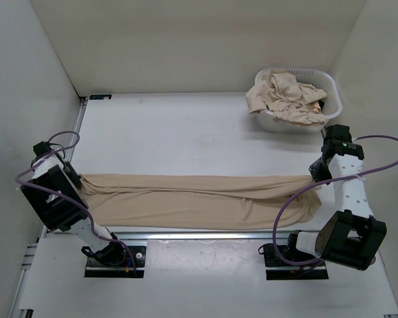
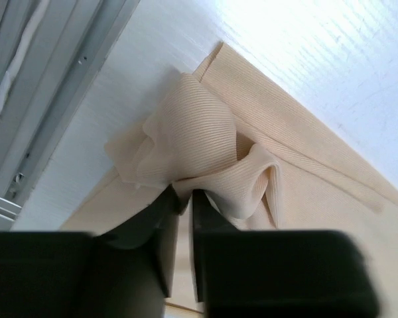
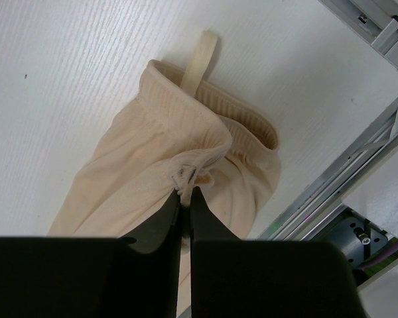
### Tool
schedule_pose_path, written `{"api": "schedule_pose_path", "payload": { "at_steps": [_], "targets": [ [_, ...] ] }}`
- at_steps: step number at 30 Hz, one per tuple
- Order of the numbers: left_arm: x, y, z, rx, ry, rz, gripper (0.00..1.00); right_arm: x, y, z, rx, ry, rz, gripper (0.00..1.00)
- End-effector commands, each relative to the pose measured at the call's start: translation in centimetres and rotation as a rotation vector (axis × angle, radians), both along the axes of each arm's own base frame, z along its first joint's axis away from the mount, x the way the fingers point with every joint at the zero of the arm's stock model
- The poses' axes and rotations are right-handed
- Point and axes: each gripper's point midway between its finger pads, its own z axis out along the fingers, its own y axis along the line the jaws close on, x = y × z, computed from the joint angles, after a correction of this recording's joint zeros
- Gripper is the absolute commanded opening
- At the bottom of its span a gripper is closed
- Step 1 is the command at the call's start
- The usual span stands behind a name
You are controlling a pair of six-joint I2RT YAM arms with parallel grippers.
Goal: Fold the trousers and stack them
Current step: Fold the trousers
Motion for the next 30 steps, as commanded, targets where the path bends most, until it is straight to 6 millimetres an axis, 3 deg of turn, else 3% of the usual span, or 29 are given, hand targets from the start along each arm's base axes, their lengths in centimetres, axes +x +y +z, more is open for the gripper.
{"api": "schedule_pose_path", "payload": {
  "at_steps": [1, 3, 10, 14, 18, 19, 21, 27, 30],
  "targets": [
    [1.3, 1.1, 1.5, 0.049, -0.057, -0.005, 0.22, 0.0, -0.6, 0.9, -0.034, -0.024, -0.002, 0.00],
    [1.4, 1.1, 1.8, 0.054, -0.064, -0.005, 0.15, 0.0, -0.6, 0.9, -0.034, -0.024, -0.002, 0.00],
    [1.6, 2.4, 3.0, 0.121, -0.072, 0.015, 0.14, -0.1, -0.8, 0.9, -0.042, -0.022, -0.005, 0.00],
    [2.7, 4.6, 5.9, 0.213, -0.107, 0.043, 0.14, 0.1, -1.0, 1.6, -0.054, -0.031, -0.010, 0.00],
    [1.8, 4.7, 6.0, 0.229, -0.071, 0.057, 0.14, 0.3, -1.1, 2.0, -0.060, -0.040, -0.002, 0.00],
    [1.6, 4.5, 5.9, 0.223, -0.063, 0.056, 0.37, 0.3, -1.1, 2.0, -0.060, -0.040, -0.002, 0.00],
    [0.5, 3.9, 4.8, 0.206, -0.022, 0.058, 0.54, 0.1, -1.0, 1.6, -0.057, -0.030, -0.001, 0.00],
    [0.8, 2.3, 2.5, 0.101, -0.007, 0.023, 0.74, 0.4, -0.9, 1.7, -0.051, -0.041, 0.002, 0.00],
    [1.9, 2.7, 2.2, 0.077, -0.011, 0.014, 0.75, 0.2, -0.9, 1.4, -0.049, -0.032, 0.002, 0.00]
  ]
}}
